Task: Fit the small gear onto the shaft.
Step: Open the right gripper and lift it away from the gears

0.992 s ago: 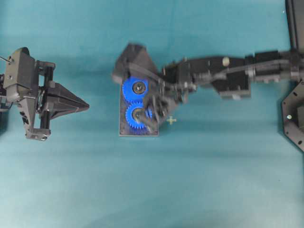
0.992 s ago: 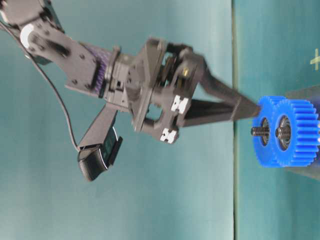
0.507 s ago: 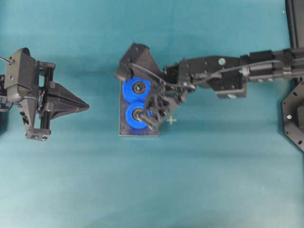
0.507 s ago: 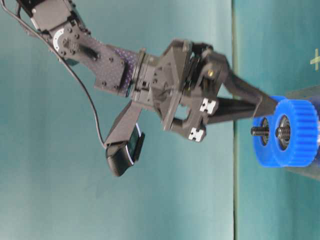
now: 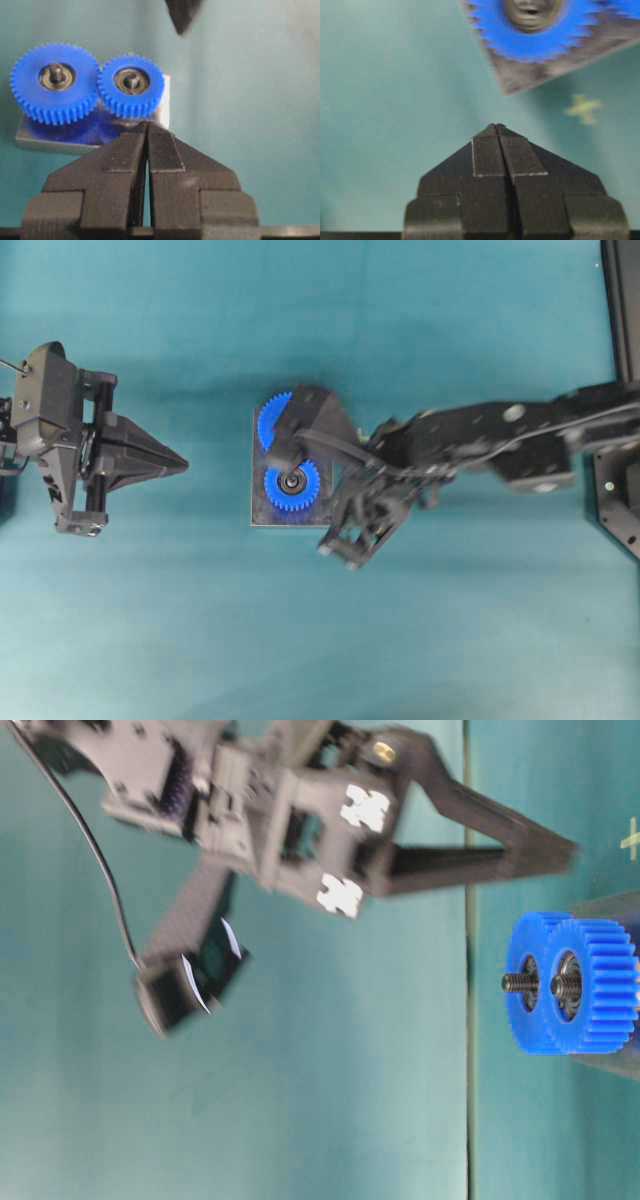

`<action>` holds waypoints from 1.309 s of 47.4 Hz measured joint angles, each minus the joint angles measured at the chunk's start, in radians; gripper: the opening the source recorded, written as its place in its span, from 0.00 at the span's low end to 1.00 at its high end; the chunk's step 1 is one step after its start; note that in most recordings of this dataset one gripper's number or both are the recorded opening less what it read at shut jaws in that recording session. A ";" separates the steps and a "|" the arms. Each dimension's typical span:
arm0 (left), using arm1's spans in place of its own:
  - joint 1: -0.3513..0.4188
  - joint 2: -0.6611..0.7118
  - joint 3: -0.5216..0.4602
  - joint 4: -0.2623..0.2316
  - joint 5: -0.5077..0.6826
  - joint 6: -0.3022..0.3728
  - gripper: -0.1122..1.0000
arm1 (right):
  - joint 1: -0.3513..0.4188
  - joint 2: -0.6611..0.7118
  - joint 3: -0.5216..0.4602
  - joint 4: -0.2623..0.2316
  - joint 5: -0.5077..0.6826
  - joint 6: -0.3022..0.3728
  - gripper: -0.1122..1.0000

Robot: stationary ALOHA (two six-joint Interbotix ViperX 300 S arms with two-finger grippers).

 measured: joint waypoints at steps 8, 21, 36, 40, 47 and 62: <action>0.000 0.000 0.000 0.000 0.000 0.000 0.10 | -0.011 -0.078 0.067 -0.040 -0.041 -0.002 0.08; 0.000 -0.005 0.000 0.000 -0.009 0.012 0.10 | -0.021 -0.206 0.193 -0.055 -0.229 -0.003 0.08; -0.008 -0.031 0.000 0.003 -0.035 0.011 0.10 | -0.025 -0.259 0.314 -0.069 -0.402 -0.089 0.08; -0.008 -0.032 0.000 0.003 -0.034 0.012 0.10 | -0.025 -0.264 0.327 -0.072 -0.416 -0.138 0.08; -0.009 -0.034 -0.002 0.003 -0.055 0.012 0.10 | -0.025 -0.264 0.337 -0.074 -0.426 -0.255 0.08; -0.014 -0.037 0.006 0.002 -0.092 0.009 0.10 | -0.032 -0.264 0.339 -0.074 -0.433 -0.313 0.08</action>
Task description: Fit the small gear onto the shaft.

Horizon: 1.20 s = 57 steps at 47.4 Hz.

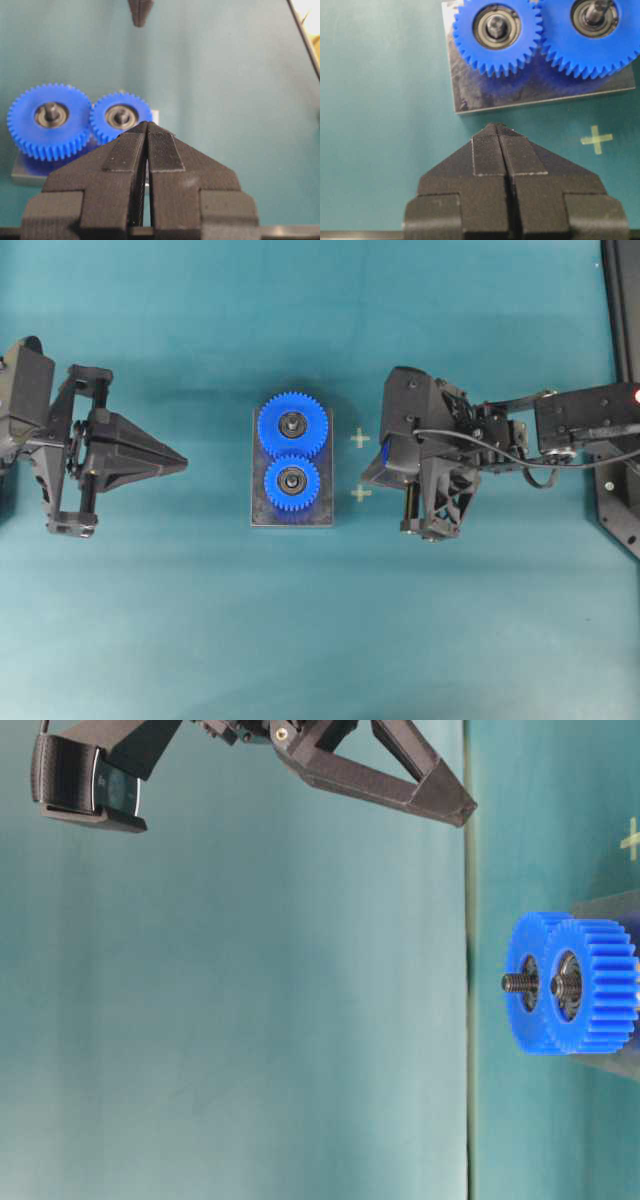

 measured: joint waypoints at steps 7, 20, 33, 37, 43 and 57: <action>-0.002 0.000 0.008 0.002 -0.031 0.000 0.10 | 0.000 0.000 0.002 0.002 -0.002 0.000 0.08; -0.008 0.002 0.011 0.002 -0.034 0.003 0.10 | -0.020 0.002 0.002 0.003 -0.002 0.000 0.08; -0.008 0.002 0.011 0.002 -0.035 0.003 0.10 | -0.037 0.002 0.005 0.005 -0.057 0.000 0.08; -0.008 0.000 0.011 0.002 -0.034 0.002 0.10 | -0.035 0.003 0.011 0.005 -0.103 0.000 0.08; -0.008 0.002 0.012 0.000 -0.034 0.002 0.10 | -0.035 0.008 0.028 0.011 -0.155 0.000 0.08; -0.008 0.002 0.014 0.002 -0.035 0.002 0.10 | -0.041 0.031 0.037 0.038 -0.144 0.000 0.08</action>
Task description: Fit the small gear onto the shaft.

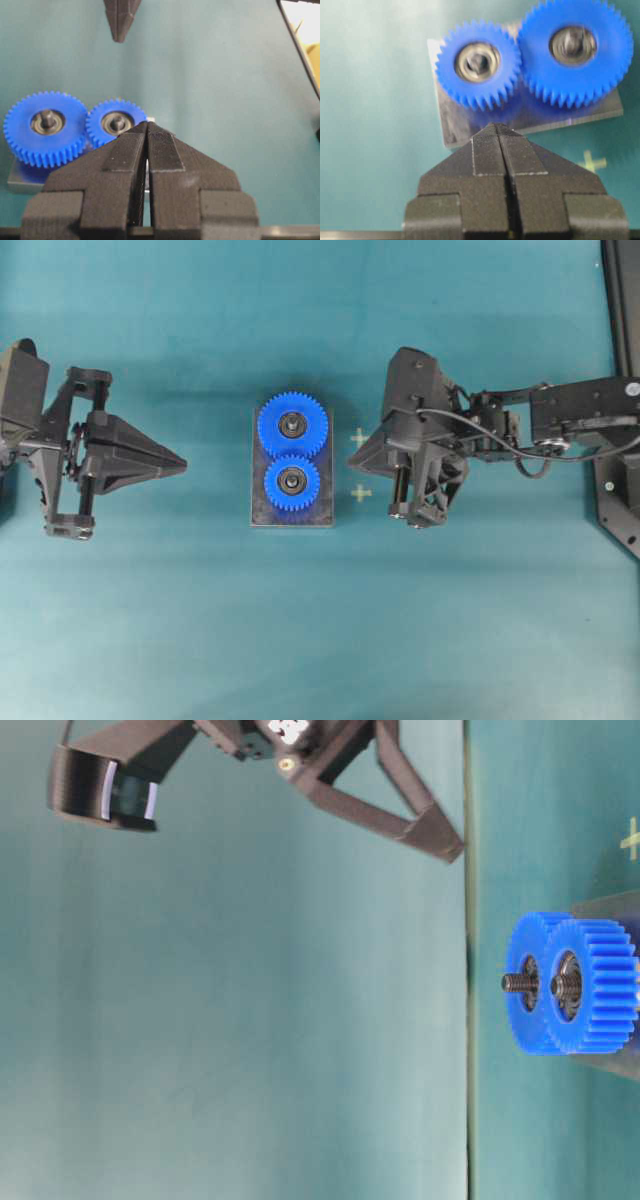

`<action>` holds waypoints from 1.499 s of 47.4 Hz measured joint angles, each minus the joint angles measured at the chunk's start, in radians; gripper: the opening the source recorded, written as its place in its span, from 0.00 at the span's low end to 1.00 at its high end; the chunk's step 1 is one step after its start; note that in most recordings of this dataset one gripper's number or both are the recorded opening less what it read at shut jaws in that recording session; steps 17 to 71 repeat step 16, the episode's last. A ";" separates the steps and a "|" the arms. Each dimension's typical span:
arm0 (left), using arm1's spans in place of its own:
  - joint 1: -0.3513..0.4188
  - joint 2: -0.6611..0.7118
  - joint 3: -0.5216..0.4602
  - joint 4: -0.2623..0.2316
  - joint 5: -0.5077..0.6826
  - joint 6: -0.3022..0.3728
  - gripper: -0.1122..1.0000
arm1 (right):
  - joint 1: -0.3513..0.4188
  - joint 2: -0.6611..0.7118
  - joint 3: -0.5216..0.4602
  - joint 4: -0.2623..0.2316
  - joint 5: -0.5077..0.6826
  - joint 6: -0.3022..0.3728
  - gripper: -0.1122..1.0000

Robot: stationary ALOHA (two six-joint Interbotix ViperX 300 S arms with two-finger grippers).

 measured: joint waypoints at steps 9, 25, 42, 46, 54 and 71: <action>0.000 0.000 0.000 0.000 0.002 -0.002 0.10 | -0.002 0.018 0.000 0.002 -0.009 0.002 0.08; 0.000 0.002 0.002 0.000 0.002 -0.003 0.10 | -0.005 0.023 -0.002 0.000 -0.020 0.002 0.08; 0.000 0.002 0.002 0.000 0.002 -0.003 0.10 | -0.005 0.023 -0.002 0.000 -0.020 0.002 0.08; 0.000 0.002 0.002 0.000 0.002 -0.003 0.10 | -0.005 0.023 -0.002 0.000 -0.020 0.002 0.08; 0.000 0.002 0.002 0.000 0.002 -0.003 0.10 | -0.005 0.023 -0.002 0.000 -0.020 0.002 0.08; 0.000 0.002 0.002 0.000 0.002 -0.003 0.10 | -0.005 0.023 -0.002 0.000 -0.020 0.002 0.08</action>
